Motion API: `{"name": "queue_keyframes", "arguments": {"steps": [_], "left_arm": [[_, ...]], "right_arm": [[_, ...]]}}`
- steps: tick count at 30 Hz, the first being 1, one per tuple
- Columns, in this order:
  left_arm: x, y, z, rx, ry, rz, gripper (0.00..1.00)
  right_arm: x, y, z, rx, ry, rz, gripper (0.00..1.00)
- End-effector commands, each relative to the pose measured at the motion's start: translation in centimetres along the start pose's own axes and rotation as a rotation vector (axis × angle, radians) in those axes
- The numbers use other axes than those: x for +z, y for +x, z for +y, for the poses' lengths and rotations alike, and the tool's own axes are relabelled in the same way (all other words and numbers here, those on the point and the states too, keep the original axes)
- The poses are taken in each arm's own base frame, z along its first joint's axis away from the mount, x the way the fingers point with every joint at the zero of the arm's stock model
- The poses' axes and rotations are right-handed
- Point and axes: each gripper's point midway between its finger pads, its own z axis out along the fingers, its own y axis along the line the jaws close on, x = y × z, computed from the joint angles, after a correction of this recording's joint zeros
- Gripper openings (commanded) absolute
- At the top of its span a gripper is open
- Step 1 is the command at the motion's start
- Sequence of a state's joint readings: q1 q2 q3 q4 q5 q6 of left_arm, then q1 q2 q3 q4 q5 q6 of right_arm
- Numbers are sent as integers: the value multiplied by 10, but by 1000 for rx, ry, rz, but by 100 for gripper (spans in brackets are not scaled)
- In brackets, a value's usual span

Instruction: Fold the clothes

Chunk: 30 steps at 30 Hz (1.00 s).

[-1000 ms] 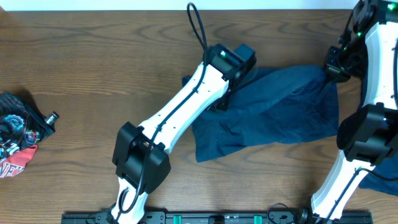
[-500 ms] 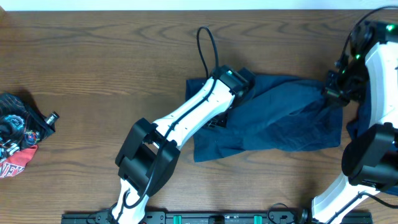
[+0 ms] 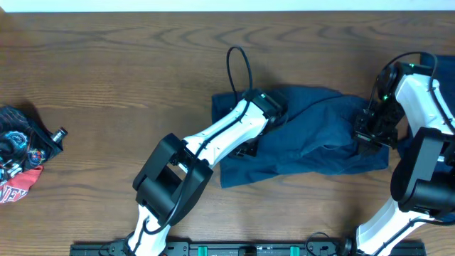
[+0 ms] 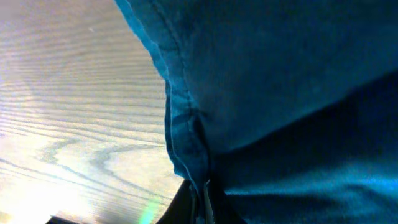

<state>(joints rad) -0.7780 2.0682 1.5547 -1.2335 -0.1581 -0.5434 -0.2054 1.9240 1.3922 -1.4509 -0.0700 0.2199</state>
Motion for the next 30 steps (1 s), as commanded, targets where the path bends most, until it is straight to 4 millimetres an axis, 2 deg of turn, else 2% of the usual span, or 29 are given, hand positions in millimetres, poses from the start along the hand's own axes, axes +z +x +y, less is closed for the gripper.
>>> {"name": "queue_keyframes", "arguments": {"steps": [1,8,14,19,24,30], "left_arm": [[7,9,0,-11,11,20,6],[38,14,-4,-11,14,15,6],[60,23,-4,-9,8,23,6],[68,25,-3,-15,9,25,6],[70,26,-1,-17,5,32,6],[70,25,-1,-18,8,27,6]], "right_arm": [[0,-2,-6,16,22,-11,1],[-9,-2,-11,35,7,-52,1],[-18,-9,-26,91,-26,-97,1],[-24,-15,-43,165,-66,-112,1],[-24,-12,-54,219,-113,-91,1],[-30,-25,-64,273,-212,-137,1]]}}
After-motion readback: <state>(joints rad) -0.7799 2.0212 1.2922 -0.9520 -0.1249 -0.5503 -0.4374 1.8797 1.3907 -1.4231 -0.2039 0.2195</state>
